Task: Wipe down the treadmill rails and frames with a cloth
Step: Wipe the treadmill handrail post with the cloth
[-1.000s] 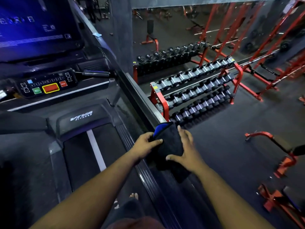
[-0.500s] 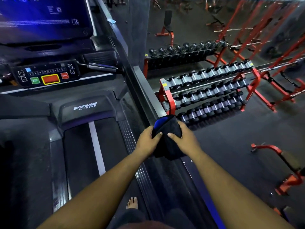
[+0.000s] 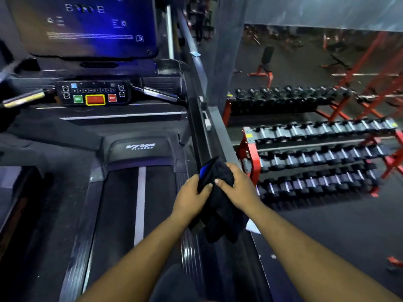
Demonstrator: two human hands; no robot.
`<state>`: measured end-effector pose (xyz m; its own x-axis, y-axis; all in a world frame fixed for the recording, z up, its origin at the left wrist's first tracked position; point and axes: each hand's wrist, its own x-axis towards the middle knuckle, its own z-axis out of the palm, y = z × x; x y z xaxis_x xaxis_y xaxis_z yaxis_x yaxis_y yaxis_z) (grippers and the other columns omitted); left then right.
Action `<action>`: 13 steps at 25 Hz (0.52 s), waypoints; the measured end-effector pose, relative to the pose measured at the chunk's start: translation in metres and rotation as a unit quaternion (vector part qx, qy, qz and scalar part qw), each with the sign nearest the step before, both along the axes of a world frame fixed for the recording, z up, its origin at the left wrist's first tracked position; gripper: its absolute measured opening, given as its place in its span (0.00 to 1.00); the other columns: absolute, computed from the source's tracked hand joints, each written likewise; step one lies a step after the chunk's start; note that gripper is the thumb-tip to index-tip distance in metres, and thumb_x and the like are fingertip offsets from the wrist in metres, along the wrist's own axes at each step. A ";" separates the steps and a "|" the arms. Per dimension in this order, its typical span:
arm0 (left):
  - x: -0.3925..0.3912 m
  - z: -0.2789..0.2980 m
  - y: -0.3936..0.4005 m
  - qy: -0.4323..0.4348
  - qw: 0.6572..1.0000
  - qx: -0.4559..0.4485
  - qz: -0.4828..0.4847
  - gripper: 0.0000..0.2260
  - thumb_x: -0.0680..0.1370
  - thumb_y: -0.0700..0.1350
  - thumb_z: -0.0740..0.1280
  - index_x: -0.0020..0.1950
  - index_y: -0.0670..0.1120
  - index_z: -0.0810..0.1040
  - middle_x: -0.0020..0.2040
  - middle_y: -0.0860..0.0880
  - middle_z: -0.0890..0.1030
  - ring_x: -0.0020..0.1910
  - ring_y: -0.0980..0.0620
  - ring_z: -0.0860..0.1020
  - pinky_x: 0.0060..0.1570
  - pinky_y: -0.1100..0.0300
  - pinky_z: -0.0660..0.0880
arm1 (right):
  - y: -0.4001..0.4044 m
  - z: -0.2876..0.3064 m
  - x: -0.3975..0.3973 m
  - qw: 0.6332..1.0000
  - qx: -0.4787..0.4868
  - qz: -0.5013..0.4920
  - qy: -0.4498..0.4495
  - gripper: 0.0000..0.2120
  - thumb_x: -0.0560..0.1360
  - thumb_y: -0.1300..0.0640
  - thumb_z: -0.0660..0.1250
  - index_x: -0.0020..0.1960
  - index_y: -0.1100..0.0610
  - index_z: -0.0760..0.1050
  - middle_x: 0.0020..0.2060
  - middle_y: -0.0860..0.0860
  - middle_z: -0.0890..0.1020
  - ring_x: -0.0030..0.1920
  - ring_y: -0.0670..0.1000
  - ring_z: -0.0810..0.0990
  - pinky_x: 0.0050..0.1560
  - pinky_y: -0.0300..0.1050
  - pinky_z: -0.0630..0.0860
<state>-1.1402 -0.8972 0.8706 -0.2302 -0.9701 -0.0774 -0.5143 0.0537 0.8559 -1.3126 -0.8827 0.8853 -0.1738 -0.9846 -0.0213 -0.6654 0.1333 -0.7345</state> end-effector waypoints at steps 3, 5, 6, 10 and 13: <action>-0.028 -0.020 0.001 0.003 0.991 -0.081 0.106 0.15 0.74 0.56 0.64 0.53 0.46 0.76 0.49 0.46 0.81 0.49 0.47 0.78 0.49 0.52 0.74 | -0.024 -0.031 -0.024 0.993 -0.094 0.069 -0.035 0.23 0.73 0.43 0.71 0.64 0.50 0.72 0.55 0.50 0.83 0.56 0.52 0.81 0.55 0.47 0.76; -0.039 -0.030 0.005 0.024 0.978 -0.112 0.172 0.13 0.76 0.54 0.65 0.50 0.44 0.76 0.47 0.45 0.81 0.48 0.46 0.77 0.46 0.53 0.71 | -0.029 -0.050 -0.024 0.983 -0.148 0.098 -0.043 0.22 0.75 0.46 0.71 0.64 0.53 0.72 0.56 0.53 0.82 0.57 0.55 0.80 0.54 0.43 0.74; -0.044 -0.033 0.013 0.019 0.973 -0.122 0.195 0.11 0.78 0.52 0.66 0.48 0.44 0.75 0.46 0.45 0.81 0.47 0.45 0.77 0.46 0.53 0.71 | -0.023 -0.056 -0.025 0.978 -0.171 0.110 -0.047 0.23 0.75 0.47 0.71 0.66 0.54 0.71 0.58 0.54 0.81 0.59 0.55 0.78 0.58 0.45 0.73; -0.051 -0.008 0.049 -0.118 0.953 -0.149 0.236 0.13 0.75 0.59 0.64 0.46 0.50 0.75 0.43 0.47 0.82 0.46 0.42 0.79 0.45 0.50 0.75 | 0.010 -0.038 -0.036 0.976 -0.197 0.086 0.025 0.33 0.76 0.41 0.66 0.77 0.50 0.60 0.70 0.55 0.69 0.70 0.57 0.66 0.67 0.61 0.68; -0.065 0.002 0.072 -0.128 0.940 -0.151 0.277 0.12 0.75 0.59 0.65 0.44 0.51 0.75 0.40 0.51 0.81 0.42 0.47 0.79 0.43 0.52 0.75 | 0.035 -0.048 -0.030 0.983 -0.143 0.112 -0.002 0.33 0.79 0.36 0.56 0.80 0.44 0.50 0.79 0.53 0.57 0.78 0.56 0.54 0.73 0.68 0.58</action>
